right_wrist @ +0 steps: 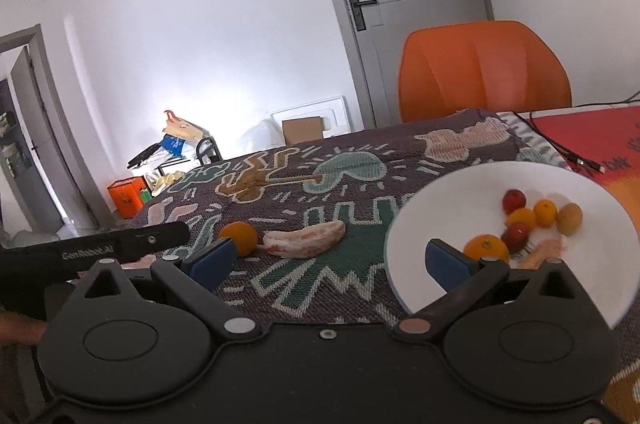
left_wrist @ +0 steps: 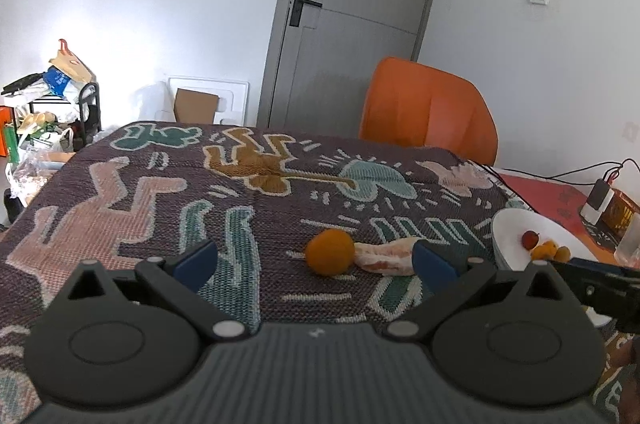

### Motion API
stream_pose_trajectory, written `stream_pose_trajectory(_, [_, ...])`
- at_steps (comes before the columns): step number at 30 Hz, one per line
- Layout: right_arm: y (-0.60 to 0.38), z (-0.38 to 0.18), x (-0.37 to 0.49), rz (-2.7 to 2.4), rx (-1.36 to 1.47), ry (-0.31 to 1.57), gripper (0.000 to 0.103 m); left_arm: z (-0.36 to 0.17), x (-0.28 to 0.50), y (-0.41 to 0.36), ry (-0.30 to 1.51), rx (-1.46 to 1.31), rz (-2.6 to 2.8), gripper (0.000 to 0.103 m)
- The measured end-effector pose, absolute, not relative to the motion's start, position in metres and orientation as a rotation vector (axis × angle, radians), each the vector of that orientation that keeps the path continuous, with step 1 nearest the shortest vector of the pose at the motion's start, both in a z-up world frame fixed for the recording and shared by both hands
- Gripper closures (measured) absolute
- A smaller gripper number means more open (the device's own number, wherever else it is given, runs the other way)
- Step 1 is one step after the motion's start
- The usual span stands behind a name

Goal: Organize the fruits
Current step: 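Move both grippers back to the last orange and peeled tangerine segment, then grasp the last orange with the left gripper while the right grasps the peeled tangerine segment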

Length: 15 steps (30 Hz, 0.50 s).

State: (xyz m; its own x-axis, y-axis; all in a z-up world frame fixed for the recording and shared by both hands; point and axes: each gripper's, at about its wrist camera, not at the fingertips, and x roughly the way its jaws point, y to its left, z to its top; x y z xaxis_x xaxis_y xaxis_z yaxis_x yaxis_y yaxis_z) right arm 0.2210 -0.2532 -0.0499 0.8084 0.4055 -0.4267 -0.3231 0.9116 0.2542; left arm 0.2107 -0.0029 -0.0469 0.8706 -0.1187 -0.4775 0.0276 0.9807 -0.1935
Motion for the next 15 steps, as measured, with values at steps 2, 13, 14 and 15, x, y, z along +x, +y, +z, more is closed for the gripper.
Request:
stream_pose_trajectory(2, [-0.250, -0.050, 0.225, 0.394, 0.157, 0.496, 0.000, -0.049, 0.215, -0.002, 0.516, -0.198, -0.081, 0.003])
stream_pose_trajectory(13, [-0.241, -0.051, 0.253, 0.417, 0.119, 0.529, 0.009, -0.061, 0.244, -0.004, 0.555, -0.227, -0.086, 0.028])
stream_pose_trajectory(14, [-0.241, -0.051, 0.255, 0.419, 0.118, 0.531, 0.011, -0.062, 0.246, -0.004, 0.556, -0.228, -0.086, 0.032])
stream_pose_trajectory(15, [-0.240, -0.051, 0.257, 0.422, 0.117, 0.533, 0.013, -0.063, 0.248, -0.004, 0.557, -0.229, -0.084, 0.033])
